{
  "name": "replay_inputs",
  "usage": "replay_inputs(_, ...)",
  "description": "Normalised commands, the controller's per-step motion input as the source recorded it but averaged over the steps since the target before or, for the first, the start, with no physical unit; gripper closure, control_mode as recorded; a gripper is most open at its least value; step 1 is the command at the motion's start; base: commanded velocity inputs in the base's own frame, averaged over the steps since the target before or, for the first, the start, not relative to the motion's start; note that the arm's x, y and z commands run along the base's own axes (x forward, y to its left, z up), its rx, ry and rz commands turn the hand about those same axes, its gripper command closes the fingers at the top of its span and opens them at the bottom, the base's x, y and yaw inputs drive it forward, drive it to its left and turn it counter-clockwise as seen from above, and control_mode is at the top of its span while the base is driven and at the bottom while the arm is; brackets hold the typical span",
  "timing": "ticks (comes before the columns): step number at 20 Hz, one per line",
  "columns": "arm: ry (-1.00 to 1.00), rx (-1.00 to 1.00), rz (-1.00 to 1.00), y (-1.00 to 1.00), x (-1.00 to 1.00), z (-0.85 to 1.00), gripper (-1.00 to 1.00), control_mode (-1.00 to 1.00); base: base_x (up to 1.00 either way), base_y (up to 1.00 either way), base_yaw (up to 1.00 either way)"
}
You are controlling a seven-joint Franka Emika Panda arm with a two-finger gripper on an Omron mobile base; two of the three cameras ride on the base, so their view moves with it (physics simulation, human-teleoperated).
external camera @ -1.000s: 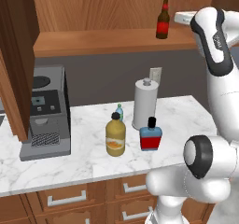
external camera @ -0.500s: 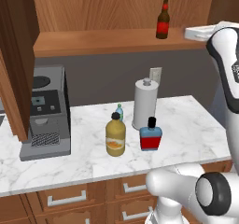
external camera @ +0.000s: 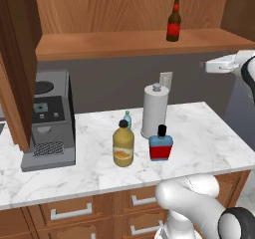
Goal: Sort all alcoholic drinks to one cabinet, and non-alcoholic drinks to the other.
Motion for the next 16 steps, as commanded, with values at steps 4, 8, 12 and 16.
replay_inputs(4,0.03,0.0,0.15,0.0,-0.24,-0.86,-1.0,-1.0,0.0,0.0,0.0)
replay_inputs(8,0.0,0.08,0.15,0.0,-0.1,-0.84,-1.0,-1.0,0.0,0.0,0.0)
replay_inputs(12,0.0,0.04,0.15,0.0,0.0,-0.79,-1.0,-1.0,0.0,0.0,0.0)
replay_inputs(16,0.0,0.03,0.16,0.01,0.0,-0.68,-1.0,-1.0,0.0,0.0,0.0)
